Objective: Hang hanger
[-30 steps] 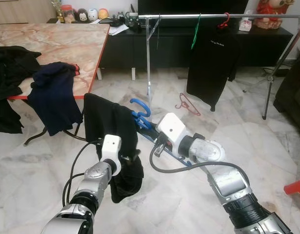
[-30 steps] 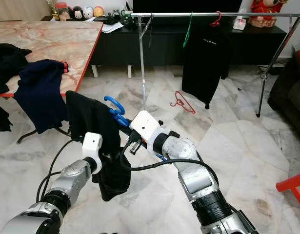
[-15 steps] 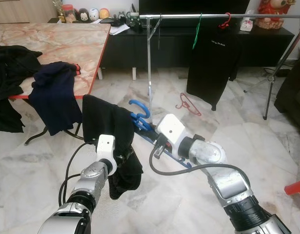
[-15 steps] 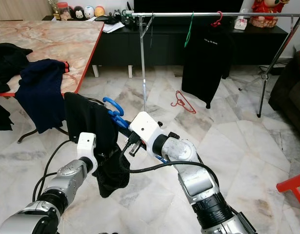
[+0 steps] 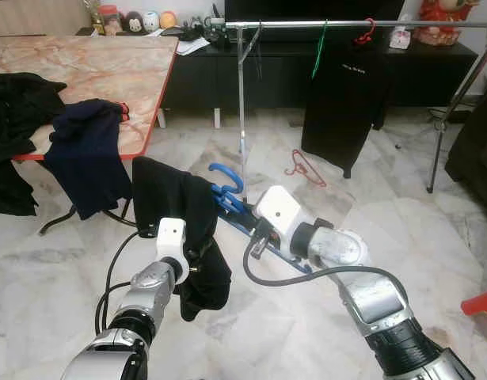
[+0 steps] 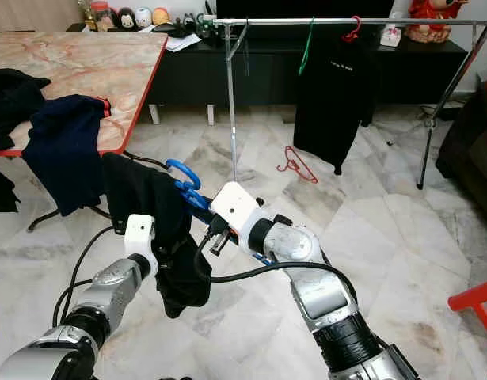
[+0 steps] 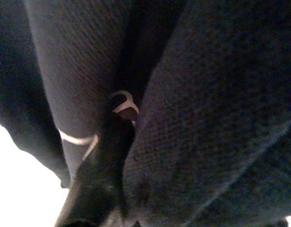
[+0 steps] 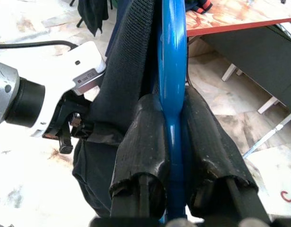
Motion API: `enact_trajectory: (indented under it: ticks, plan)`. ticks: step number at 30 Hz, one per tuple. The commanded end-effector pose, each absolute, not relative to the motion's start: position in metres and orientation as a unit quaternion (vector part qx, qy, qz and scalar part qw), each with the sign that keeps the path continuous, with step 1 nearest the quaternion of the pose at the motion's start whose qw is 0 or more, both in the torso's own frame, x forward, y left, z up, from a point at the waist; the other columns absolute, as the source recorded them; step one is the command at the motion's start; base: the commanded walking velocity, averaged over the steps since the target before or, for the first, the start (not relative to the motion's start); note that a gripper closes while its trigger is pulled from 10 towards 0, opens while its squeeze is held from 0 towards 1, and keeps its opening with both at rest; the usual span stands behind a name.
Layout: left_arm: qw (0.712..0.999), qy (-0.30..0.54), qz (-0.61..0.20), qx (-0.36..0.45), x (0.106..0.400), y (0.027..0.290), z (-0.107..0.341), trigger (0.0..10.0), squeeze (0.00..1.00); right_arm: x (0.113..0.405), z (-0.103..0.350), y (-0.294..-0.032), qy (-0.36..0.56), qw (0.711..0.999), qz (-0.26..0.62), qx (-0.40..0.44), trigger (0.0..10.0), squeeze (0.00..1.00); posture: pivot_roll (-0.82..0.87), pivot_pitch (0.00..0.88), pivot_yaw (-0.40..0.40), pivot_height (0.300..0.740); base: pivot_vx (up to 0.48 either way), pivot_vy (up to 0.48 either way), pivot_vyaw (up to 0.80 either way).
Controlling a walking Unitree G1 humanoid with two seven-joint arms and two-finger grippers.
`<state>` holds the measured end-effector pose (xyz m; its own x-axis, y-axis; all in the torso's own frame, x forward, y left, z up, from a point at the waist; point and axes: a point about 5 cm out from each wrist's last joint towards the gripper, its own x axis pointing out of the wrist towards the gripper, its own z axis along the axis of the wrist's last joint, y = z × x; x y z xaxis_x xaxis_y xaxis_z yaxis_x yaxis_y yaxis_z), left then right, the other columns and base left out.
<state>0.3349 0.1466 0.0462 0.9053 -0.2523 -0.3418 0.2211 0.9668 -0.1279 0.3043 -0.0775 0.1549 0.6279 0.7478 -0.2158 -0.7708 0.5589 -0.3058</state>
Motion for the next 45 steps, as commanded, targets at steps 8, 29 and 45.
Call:
enact_trajectory:
  ticks: [8,29,45]
  plan:
    - [0.976,0.174,-0.121,-0.054,0.337,0.143,0.049,0.0,0.0,0.303,0.166,-0.078,0.005,0.881,0.432,-0.191,0.0,0.0,-0.09,0.063,-0.001,0.74,0.0,0.0,0.0]
    - [0.981,0.149,-0.098,-0.072,0.34,0.147,0.056,0.0,0.0,0.299,0.146,-0.1,0.049,0.889,0.422,-0.171,0.0,0.0,-0.08,0.063,-0.006,0.74,0.0,0.0,0.0]
    - [0.985,0.14,-0.078,-0.067,0.341,0.151,0.058,0.0,0.0,0.259,0.03,-0.164,0.298,0.86,0.38,-0.168,0.0,0.0,-0.09,0.061,-0.004,0.74,0.0,0.0,0.0]
